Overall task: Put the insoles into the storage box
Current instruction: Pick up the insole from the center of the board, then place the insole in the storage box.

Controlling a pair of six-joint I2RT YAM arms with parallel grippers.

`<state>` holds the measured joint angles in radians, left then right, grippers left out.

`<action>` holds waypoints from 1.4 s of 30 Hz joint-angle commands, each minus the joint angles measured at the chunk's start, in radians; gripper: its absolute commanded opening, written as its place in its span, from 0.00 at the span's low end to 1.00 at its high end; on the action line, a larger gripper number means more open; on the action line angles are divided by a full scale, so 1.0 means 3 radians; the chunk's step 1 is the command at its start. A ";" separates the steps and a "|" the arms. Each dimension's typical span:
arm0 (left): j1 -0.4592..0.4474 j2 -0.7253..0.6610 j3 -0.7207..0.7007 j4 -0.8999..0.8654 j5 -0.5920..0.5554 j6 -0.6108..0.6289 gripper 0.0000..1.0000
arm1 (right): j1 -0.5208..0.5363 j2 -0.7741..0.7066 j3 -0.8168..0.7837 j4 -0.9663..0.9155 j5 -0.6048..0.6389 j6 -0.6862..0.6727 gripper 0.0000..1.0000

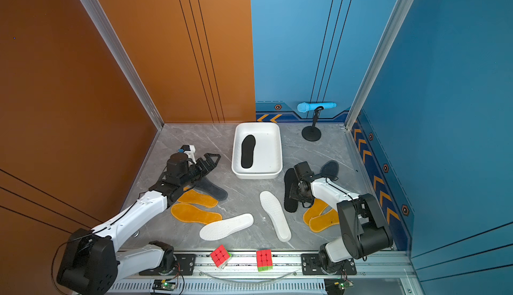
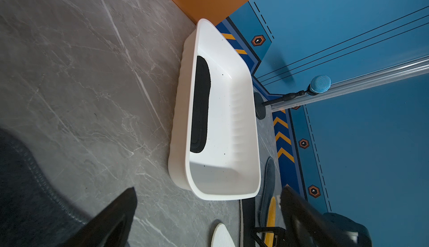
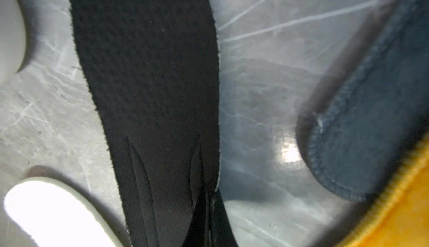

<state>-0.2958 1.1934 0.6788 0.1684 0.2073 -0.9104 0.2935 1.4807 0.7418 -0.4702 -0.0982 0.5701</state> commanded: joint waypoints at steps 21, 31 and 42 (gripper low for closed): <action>-0.0026 -0.0019 -0.0059 -0.0004 0.0015 -0.0010 0.98 | -0.0165 -0.1291 0.0615 -0.0508 -0.0036 -0.0796 0.00; -0.0011 -0.0015 -0.0048 -0.0013 0.0085 -0.0023 0.98 | 0.0044 -0.0364 0.1902 -0.0684 -0.0169 -0.0995 0.00; 0.0020 -0.0082 -0.0079 -0.0073 0.0103 -0.0029 0.98 | 0.0325 0.1282 0.3234 -0.0872 -0.0056 -0.0764 0.00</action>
<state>-0.2947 1.1904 0.6724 0.1646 0.2150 -0.9146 0.3836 1.7779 1.6505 -0.6762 -0.1326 0.3111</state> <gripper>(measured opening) 0.976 0.047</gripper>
